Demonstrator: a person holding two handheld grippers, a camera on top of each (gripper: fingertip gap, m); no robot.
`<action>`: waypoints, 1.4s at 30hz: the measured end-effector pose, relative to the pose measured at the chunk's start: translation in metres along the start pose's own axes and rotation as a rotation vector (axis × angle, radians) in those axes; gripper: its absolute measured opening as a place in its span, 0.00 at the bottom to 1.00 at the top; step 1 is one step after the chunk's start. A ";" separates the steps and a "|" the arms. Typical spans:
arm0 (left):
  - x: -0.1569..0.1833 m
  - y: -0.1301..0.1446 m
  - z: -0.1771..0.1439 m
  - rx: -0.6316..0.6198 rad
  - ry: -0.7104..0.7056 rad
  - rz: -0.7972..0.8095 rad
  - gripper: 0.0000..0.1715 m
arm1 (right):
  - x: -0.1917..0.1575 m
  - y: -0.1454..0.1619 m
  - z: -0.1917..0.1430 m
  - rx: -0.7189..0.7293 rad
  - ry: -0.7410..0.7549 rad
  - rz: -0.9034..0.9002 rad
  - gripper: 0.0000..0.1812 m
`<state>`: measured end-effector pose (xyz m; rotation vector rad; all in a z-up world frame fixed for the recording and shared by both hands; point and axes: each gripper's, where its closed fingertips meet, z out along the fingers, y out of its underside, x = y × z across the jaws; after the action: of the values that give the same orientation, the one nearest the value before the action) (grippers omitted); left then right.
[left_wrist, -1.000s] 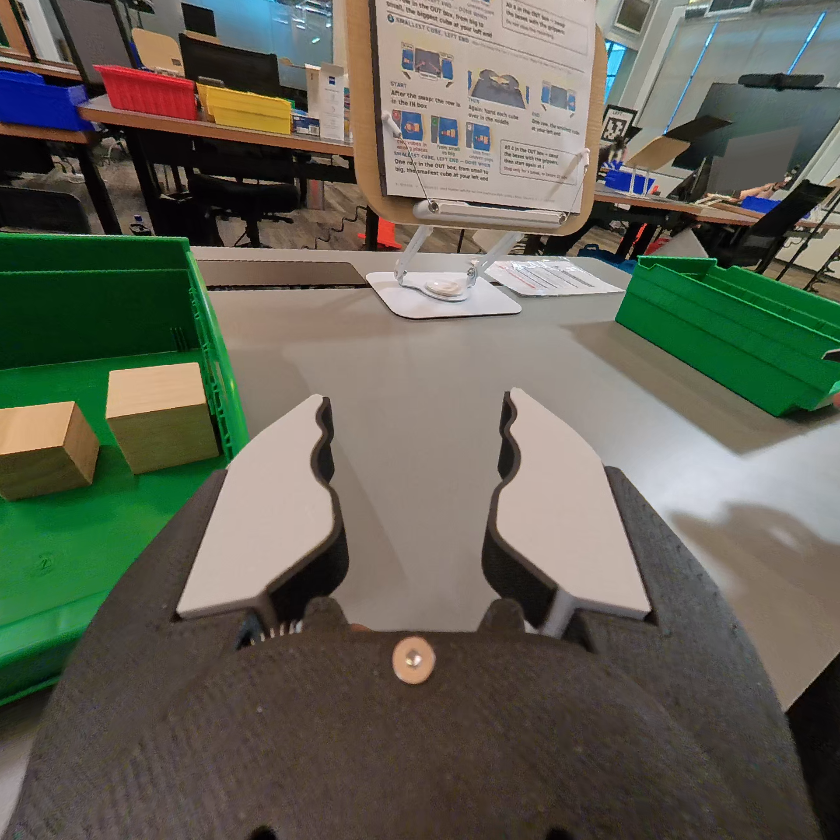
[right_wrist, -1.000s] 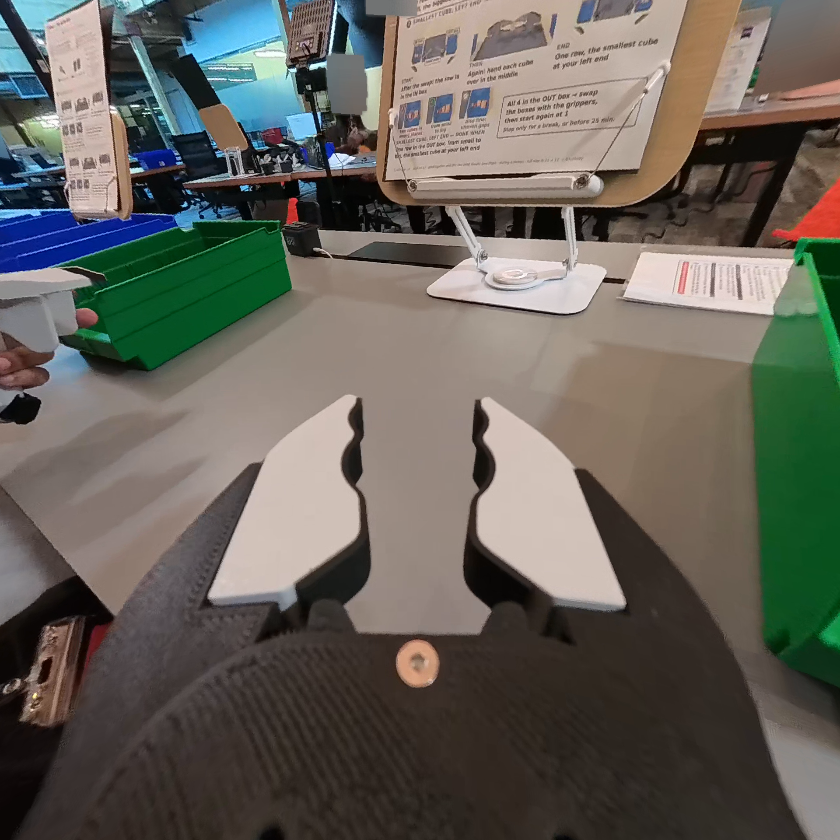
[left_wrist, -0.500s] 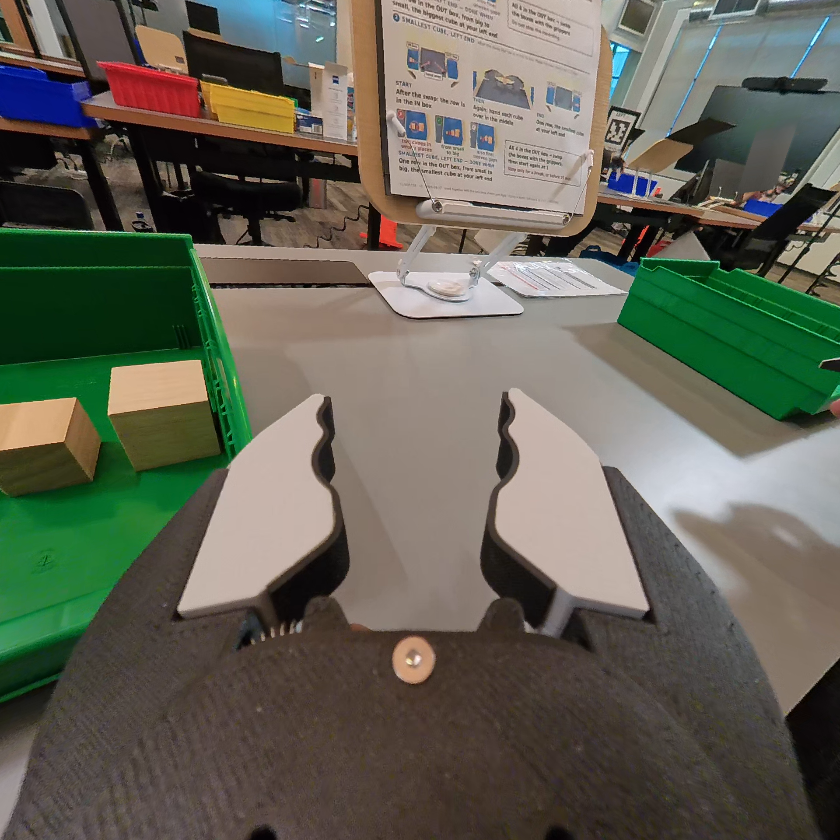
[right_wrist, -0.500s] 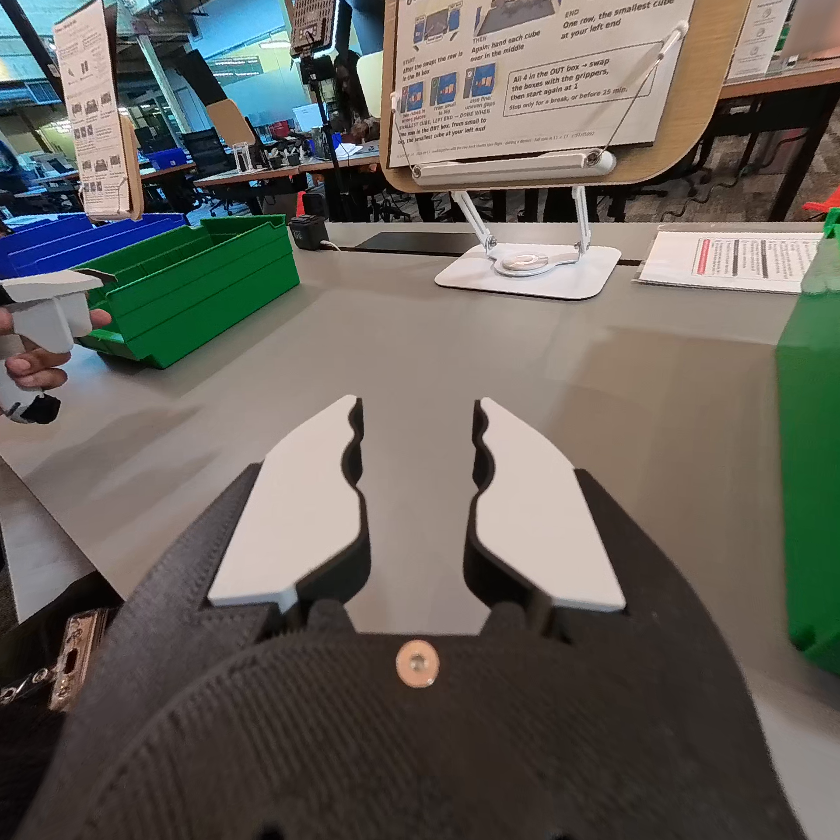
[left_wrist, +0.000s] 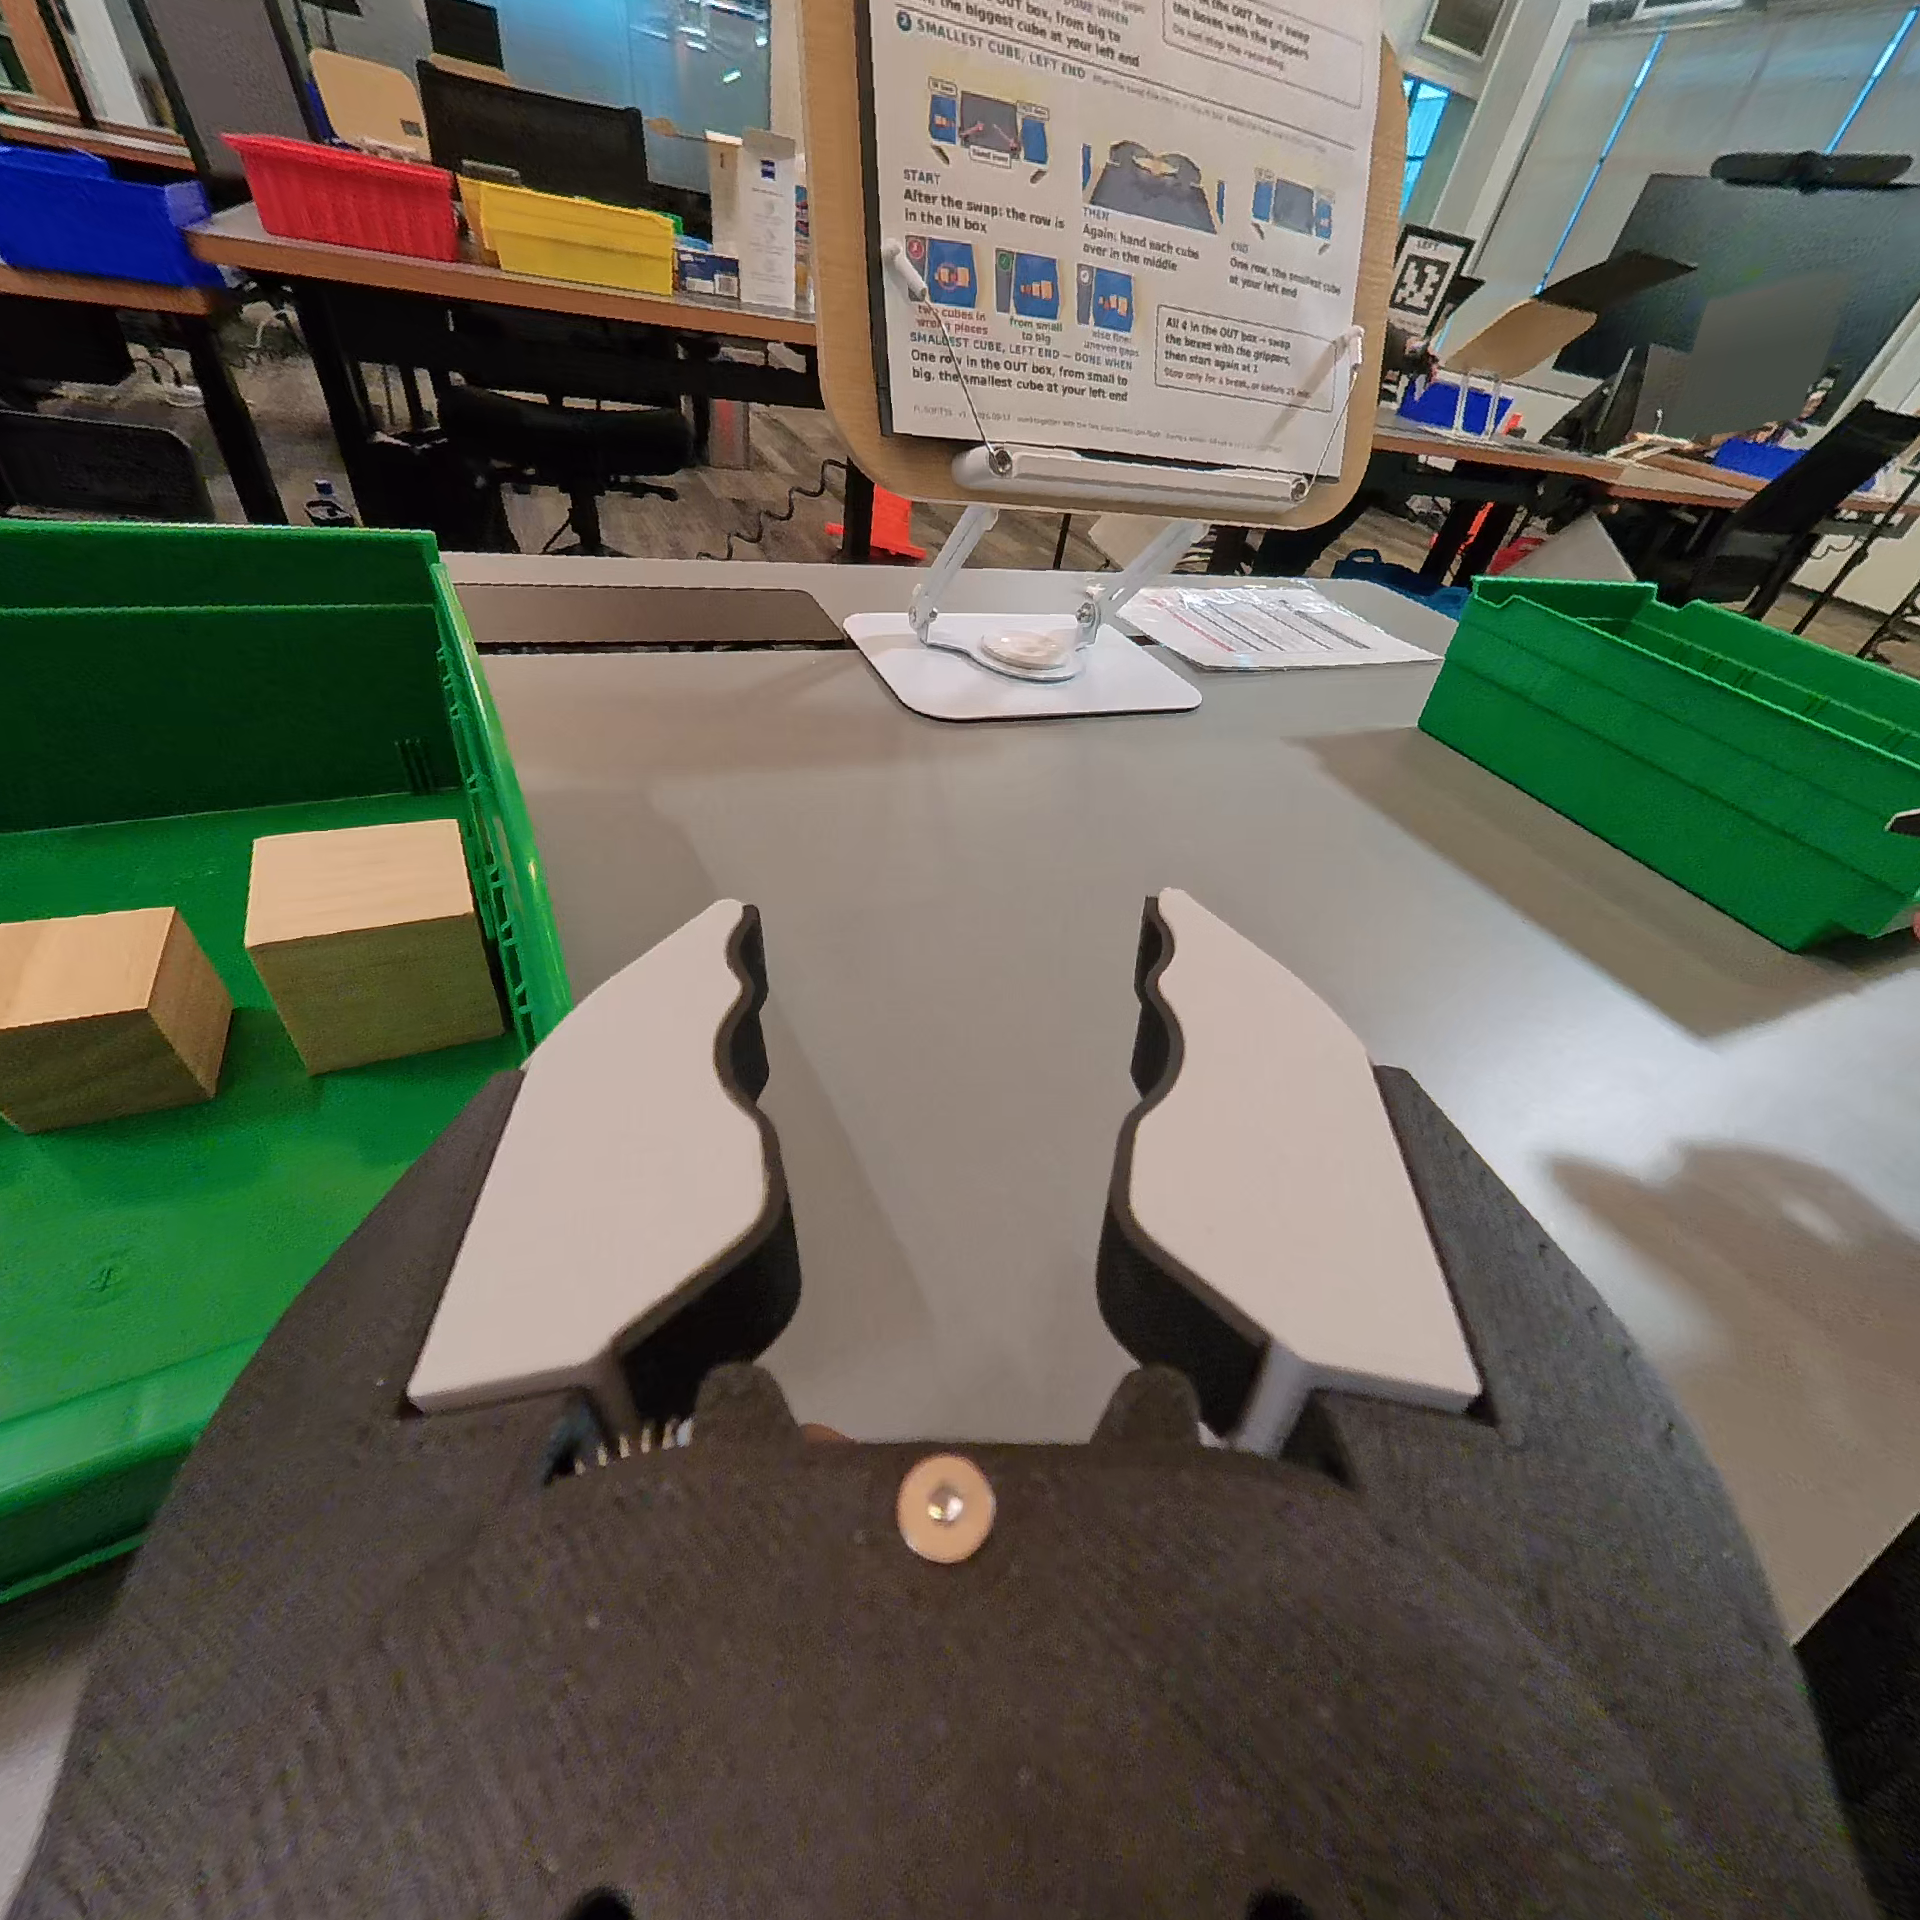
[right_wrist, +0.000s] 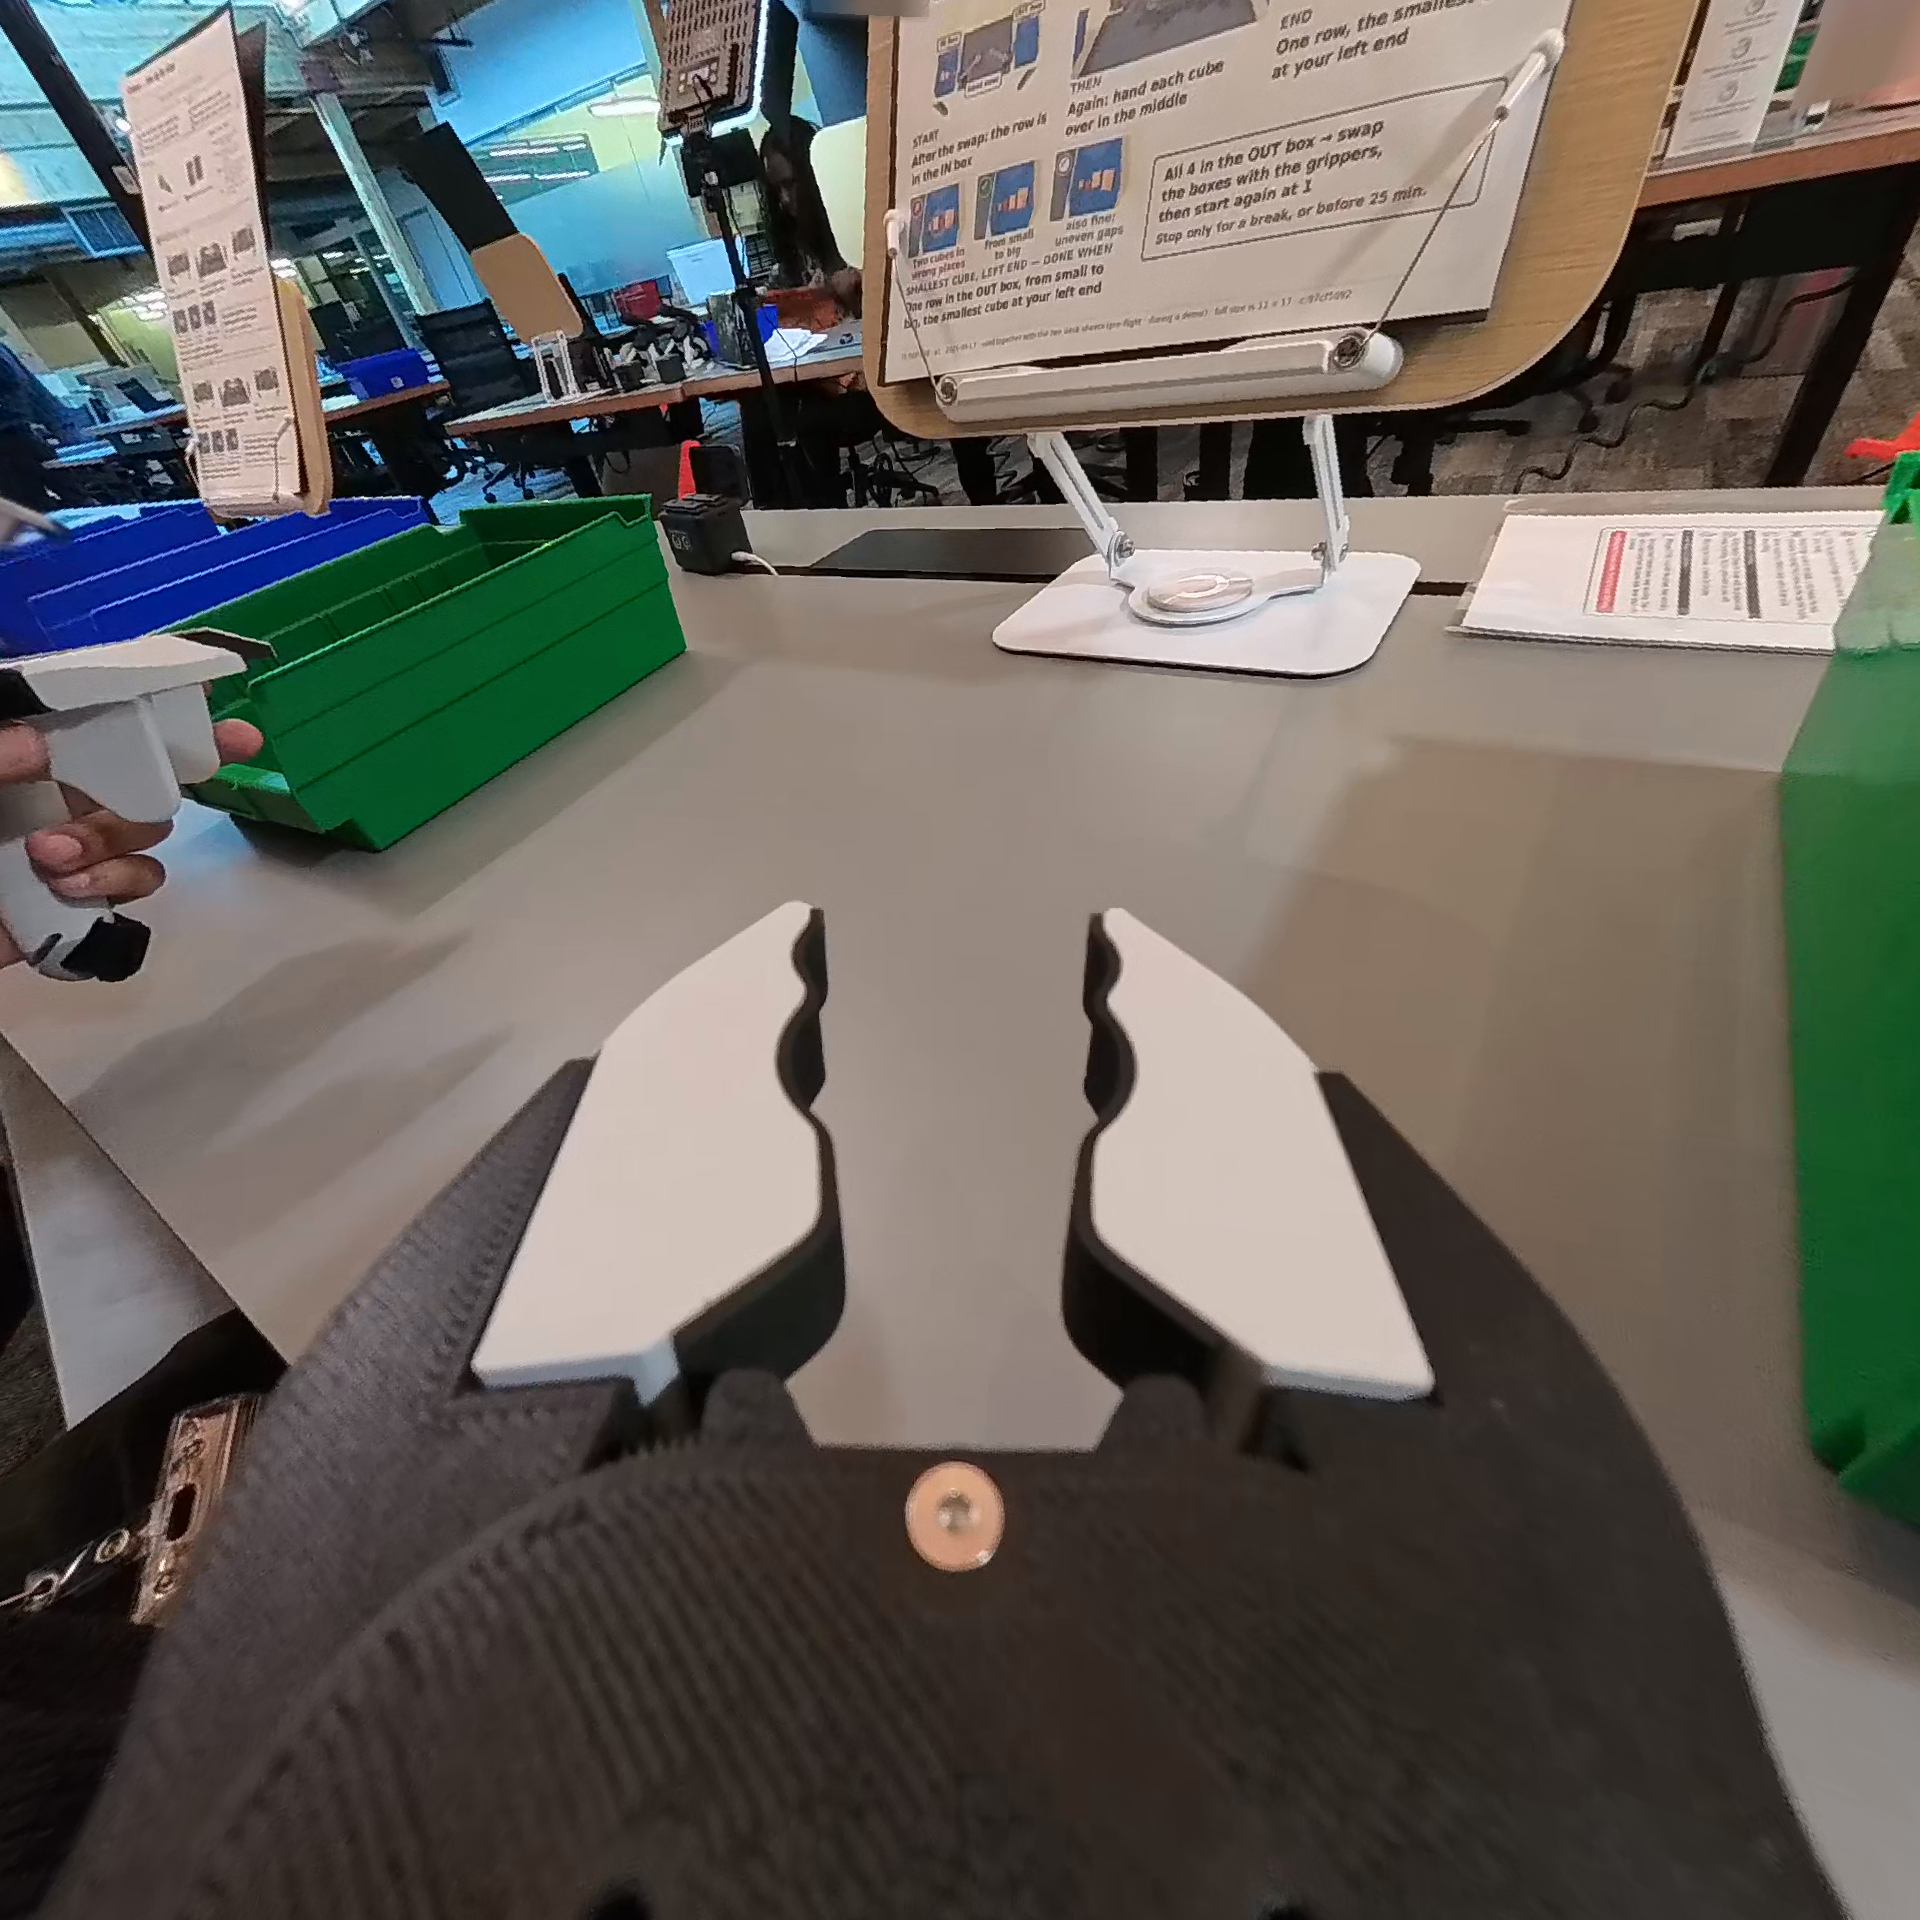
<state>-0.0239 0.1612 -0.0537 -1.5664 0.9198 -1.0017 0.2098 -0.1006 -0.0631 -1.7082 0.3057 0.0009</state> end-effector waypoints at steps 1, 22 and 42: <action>0.000 0.000 0.000 0.000 0.000 -0.001 0.40 | 0.001 0.000 0.000 -0.003 0.003 0.001 0.27; -0.001 0.001 0.001 -0.004 0.001 -0.012 0.41 | 0.002 0.002 0.001 -0.012 -0.010 0.046 0.27; -0.001 0.002 0.001 -0.010 0.001 -0.013 0.41 | 0.002 0.003 0.001 -0.017 -0.017 0.067 0.27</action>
<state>-0.0234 0.1622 -0.0558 -1.5819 0.9177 -1.0092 0.2115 -0.1004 -0.0667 -1.7128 0.3512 0.0676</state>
